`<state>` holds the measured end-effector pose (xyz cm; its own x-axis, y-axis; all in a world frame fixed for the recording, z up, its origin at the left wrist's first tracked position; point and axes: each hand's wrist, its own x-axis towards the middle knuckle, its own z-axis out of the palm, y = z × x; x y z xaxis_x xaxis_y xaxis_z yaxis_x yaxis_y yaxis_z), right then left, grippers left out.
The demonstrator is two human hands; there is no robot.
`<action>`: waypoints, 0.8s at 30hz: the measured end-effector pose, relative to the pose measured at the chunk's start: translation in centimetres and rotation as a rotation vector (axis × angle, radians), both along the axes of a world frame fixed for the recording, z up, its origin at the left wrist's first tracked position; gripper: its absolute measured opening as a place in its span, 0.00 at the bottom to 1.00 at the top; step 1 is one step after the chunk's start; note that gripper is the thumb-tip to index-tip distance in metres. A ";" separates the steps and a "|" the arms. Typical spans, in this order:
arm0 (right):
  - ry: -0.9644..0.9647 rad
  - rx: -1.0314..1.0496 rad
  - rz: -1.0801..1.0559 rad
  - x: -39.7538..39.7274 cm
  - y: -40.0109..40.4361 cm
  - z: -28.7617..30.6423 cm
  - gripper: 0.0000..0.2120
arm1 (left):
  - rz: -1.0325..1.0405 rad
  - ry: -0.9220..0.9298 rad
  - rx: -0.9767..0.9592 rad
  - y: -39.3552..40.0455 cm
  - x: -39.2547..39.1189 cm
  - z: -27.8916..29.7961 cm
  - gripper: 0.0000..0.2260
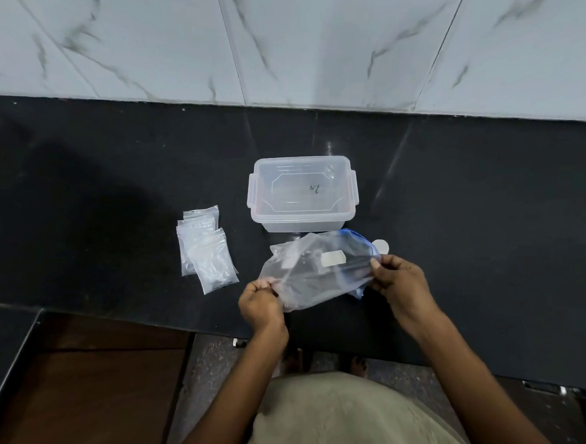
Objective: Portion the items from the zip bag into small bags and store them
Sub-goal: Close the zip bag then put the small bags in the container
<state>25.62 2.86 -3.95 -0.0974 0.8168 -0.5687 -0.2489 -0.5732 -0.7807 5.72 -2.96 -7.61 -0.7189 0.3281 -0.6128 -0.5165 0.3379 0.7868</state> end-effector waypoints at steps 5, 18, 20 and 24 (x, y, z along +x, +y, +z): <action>0.179 0.027 0.098 0.9 0.2 0.7 0.07 | -0.208 -0.056 -0.076 0.8 -1.3 1.4 0.15; -0.220 0.089 0.414 1.1 0.4 1.1 0.11 | -0.549 0.157 0.015 3.6 -2.8 2.4 0.15; -0.234 0.097 0.408 1.1 0.4 1.2 0.12 | -0.580 0.094 0.043 3.6 -2.8 2.7 0.11; -0.224 0.101 0.366 0.9 0.4 1.1 0.11 | -0.647 0.139 -0.020 3.3 -2.6 2.5 0.05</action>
<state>26.51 3.21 -2.80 -0.2737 0.8042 -0.5276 0.1384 -0.5099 -0.8490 3.12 0.32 -5.16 -0.4532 0.7099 -0.5391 -0.0985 0.5612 0.8218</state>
